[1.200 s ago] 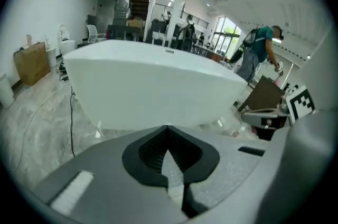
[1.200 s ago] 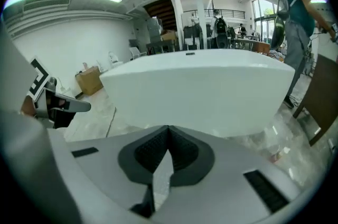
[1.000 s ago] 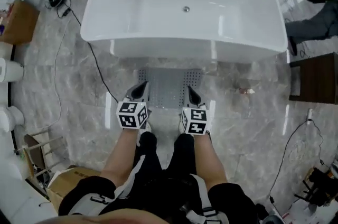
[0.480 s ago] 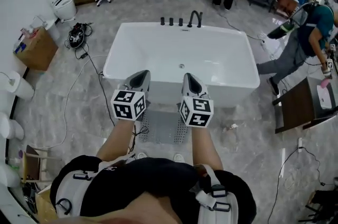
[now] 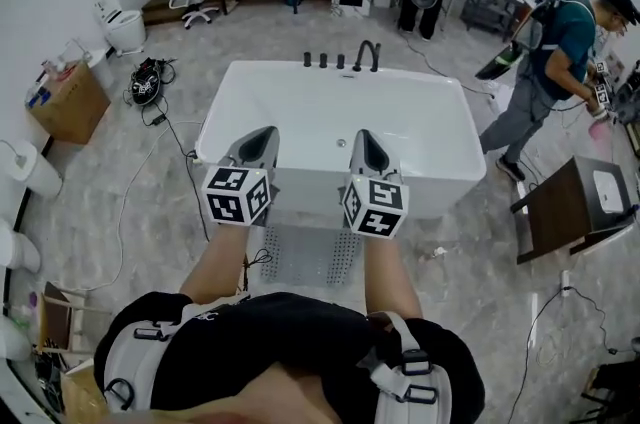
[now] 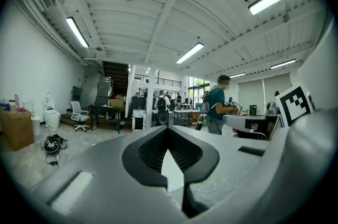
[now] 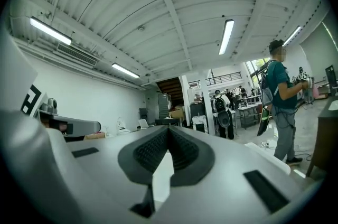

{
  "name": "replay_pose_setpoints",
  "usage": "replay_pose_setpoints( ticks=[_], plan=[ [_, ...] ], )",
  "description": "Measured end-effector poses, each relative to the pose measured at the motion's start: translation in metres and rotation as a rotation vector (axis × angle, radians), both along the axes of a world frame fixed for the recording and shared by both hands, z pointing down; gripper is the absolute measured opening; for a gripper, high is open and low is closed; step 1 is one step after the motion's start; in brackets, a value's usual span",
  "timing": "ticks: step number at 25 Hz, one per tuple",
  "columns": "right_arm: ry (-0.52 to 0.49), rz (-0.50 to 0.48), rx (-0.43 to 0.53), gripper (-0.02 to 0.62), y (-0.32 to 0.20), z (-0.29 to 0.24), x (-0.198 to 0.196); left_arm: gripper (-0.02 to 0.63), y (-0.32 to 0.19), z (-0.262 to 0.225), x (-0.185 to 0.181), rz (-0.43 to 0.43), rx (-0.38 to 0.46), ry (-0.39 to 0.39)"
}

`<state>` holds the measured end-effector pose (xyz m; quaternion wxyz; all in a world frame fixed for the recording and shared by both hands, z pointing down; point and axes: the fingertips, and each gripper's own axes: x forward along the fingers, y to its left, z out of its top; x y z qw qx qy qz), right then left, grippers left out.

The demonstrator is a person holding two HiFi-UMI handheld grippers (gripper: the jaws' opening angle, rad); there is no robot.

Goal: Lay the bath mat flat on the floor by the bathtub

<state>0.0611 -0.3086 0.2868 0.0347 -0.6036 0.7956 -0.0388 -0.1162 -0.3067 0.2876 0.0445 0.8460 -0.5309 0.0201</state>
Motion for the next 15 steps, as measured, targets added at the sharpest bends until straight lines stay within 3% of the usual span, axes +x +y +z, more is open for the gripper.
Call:
replay_pose_setpoints(
  ticks=[15],
  plan=[
    [-0.025, 0.007, -0.02, 0.005, 0.007, 0.003, 0.005, 0.003, 0.004, 0.006, -0.001, 0.025, -0.025, 0.011]
  ],
)
